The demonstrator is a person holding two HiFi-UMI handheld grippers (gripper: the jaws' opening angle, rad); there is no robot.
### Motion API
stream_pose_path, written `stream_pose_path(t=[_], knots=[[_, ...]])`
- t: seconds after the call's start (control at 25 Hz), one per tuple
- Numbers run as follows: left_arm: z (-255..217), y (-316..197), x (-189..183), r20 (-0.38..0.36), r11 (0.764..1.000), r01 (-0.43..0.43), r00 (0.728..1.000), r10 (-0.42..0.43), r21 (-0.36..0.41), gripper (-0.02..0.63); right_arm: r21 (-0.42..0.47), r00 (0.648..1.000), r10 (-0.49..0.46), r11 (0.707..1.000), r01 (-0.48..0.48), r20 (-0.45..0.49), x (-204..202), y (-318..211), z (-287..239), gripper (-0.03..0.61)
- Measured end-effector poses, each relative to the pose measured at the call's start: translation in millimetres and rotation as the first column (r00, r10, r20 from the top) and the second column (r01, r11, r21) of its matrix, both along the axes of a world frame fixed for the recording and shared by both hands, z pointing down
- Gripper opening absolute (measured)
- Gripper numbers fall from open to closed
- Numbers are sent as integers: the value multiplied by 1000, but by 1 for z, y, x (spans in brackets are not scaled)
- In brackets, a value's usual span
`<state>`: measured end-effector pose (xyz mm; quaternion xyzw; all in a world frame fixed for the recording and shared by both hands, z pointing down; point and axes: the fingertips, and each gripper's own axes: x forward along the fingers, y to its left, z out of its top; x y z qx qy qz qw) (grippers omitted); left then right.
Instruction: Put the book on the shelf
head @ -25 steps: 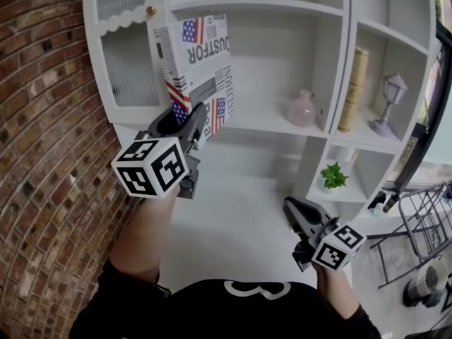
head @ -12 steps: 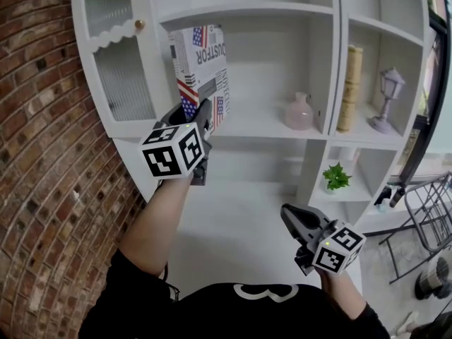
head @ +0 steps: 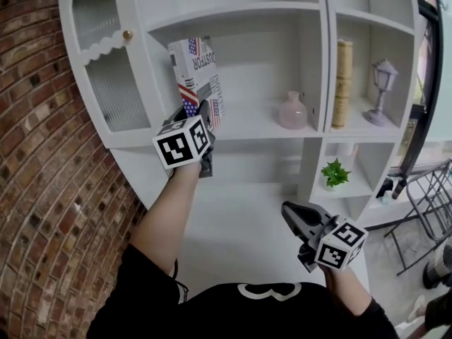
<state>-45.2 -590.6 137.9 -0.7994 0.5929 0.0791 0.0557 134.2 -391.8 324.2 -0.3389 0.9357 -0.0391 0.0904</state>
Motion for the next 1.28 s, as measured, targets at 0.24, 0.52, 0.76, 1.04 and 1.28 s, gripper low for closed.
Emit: stream_pose_path(t=[0.24,0.52,0.76,1.04,1.28], knots=[[3,-13,2,10,999,46,999,-46,-3,150,-12,1000,16,1000,-16,3,8,-4,5,6],[4,-21,6,21,995,96,995,-96,-8,156,-17,1000,13,1000,-13,9,9,-3,6,6],[0,-18,7,30,997,78,997,-78,-2,160,-18,1000,15,1000,-15,9,11,1,6,6],[-12,-2,11,7,1000,-21,1000,21,7,333,-13,1000,7,1000,-7,-5,4,11,2,6],[-15,42,6,29,994,-96,995,94,58,353,11,999,2,1000,-1,-32,-4,23,-4,6]])
